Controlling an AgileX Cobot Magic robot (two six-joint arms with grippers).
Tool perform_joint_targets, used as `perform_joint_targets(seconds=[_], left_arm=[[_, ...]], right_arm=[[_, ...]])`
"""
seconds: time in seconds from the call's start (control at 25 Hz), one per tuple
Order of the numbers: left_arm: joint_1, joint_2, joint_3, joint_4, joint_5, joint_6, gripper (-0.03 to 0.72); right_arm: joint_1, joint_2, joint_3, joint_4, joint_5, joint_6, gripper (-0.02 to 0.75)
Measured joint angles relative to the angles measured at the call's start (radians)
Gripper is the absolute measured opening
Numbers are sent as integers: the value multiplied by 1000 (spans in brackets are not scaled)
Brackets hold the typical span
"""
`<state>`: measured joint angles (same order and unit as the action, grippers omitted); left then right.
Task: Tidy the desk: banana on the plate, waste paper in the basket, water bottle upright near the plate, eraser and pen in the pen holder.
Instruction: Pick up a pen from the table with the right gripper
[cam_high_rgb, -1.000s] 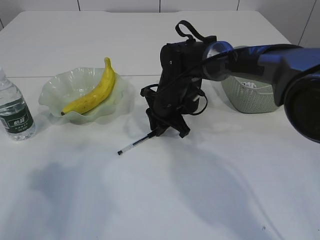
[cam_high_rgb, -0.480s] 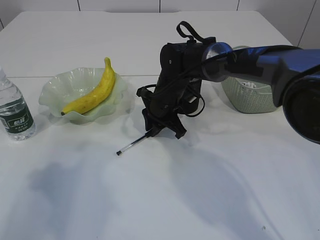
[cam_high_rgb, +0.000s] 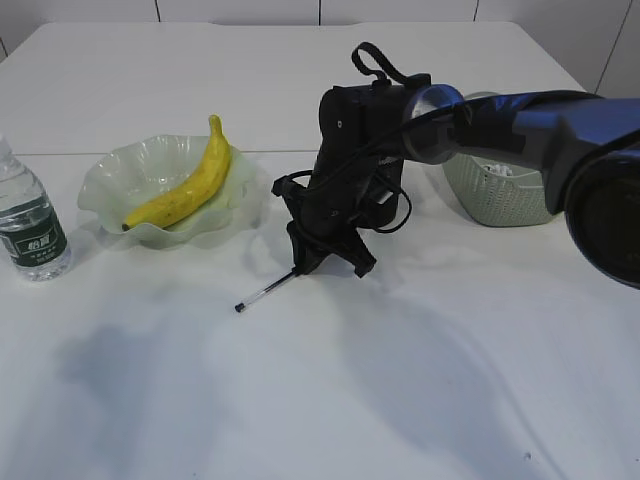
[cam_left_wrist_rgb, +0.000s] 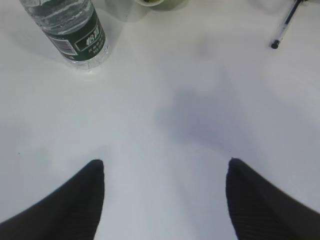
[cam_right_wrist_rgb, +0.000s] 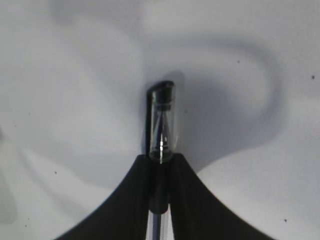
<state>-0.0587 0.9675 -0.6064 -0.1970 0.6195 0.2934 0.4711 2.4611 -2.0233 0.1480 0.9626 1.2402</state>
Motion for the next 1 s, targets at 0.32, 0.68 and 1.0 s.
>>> perform_joint_targets(seconds=[0.32,0.68,1.0], left_arm=[[0,0,0,0,0,0,538],[0,0,0,0,0,0,538],[0,0,0,0,0,0,538]], right_arm=[[0,0,-2,-2,5,-21,63],[2,-2,-32,-94,93,-51,62],[2,2,-99,-126,128,-131,60]])
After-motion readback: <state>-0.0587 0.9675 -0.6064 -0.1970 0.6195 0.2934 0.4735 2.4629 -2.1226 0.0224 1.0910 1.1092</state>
